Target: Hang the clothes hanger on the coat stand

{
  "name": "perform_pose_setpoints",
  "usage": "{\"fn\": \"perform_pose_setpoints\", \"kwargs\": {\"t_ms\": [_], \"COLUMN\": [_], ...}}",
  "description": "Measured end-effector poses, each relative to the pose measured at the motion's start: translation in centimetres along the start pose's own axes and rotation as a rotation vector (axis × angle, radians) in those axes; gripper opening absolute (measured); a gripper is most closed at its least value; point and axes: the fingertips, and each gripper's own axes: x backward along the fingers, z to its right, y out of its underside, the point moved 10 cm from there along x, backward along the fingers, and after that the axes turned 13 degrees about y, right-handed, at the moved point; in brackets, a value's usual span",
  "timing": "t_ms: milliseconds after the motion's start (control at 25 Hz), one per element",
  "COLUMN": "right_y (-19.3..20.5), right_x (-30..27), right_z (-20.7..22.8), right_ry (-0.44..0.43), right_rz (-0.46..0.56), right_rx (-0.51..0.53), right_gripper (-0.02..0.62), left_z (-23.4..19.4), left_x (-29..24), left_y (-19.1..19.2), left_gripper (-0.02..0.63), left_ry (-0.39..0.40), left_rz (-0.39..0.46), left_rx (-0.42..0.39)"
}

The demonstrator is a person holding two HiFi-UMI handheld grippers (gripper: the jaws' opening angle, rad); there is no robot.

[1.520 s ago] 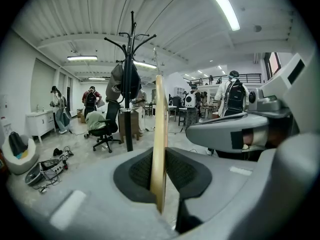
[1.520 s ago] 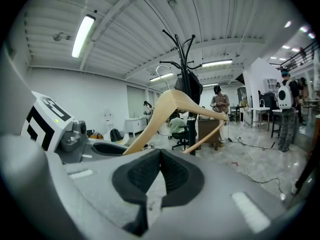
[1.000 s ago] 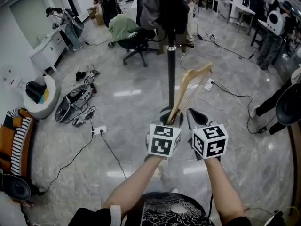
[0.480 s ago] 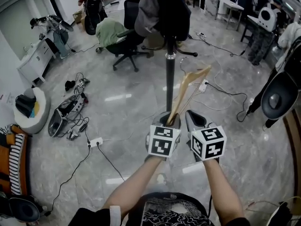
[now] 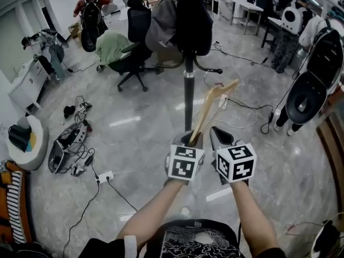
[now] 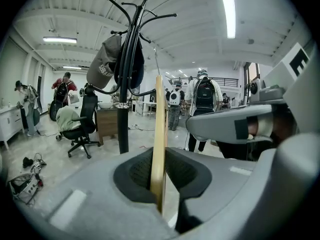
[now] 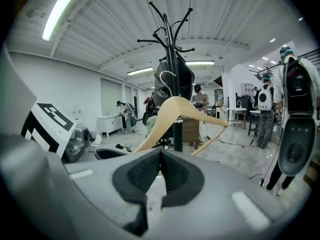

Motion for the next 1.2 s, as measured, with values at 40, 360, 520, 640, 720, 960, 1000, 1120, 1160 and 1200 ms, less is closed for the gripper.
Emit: {"fn": "perform_pose_setpoints", "kwargs": {"t_ms": [40, 360, 520, 640, 720, 960, 1000, 1120, 1160, 1200], "right_y": [-0.1, -0.4, -0.3, -0.3, -0.4, -0.9, -1.1, -1.4, -1.5, -1.7], "right_x": [-0.2, -1.5, -2.8, -3.8, -4.6, -6.7, -7.0, -8.1, -8.5, -8.9], "right_z": [-0.1, -0.3, -0.1, 0.0, 0.2, 1.2, 1.4, 2.1, 2.4, 2.6], "right_ry": [0.004, 0.026, 0.024, 0.015, 0.011, -0.004, -0.006, -0.011, -0.013, -0.015], "right_rz": [0.001, -0.003, -0.003, -0.002, -0.003, -0.003, -0.003, -0.007, -0.007, -0.007], "right_rx": [-0.003, -0.001, -0.009, -0.016, -0.017, -0.019, -0.018, -0.017, -0.016, -0.014], "right_gripper": [0.000, 0.000, 0.000, 0.000, 0.000, 0.000, 0.000, 0.000, 0.000, 0.000], "left_z": [-0.3, -1.9, -2.8, -3.4, -3.9, -5.1, -5.2, -5.8, -6.0, -6.2], "left_x": [-0.1, -0.9, -1.6, -2.1, -2.6, -4.5, -4.8, -5.9, -6.3, -6.6], "left_y": [-0.1, -0.4, -0.2, -0.2, -0.2, -0.6, -0.7, -0.8, -0.9, -0.9], "left_gripper": [0.051, 0.051, 0.051, 0.051, 0.051, 0.051, 0.051, 0.051, 0.051, 0.051], "left_ry": [0.005, 0.025, 0.026, 0.024, 0.021, 0.007, 0.006, 0.003, 0.001, -0.002], "left_rz": [0.001, 0.006, -0.004, -0.013, -0.019, -0.033, -0.035, -0.042, -0.044, -0.046], "left_rx": [-0.003, -0.003, -0.005, -0.005, -0.006, 0.004, 0.006, 0.011, 0.013, 0.016]}}
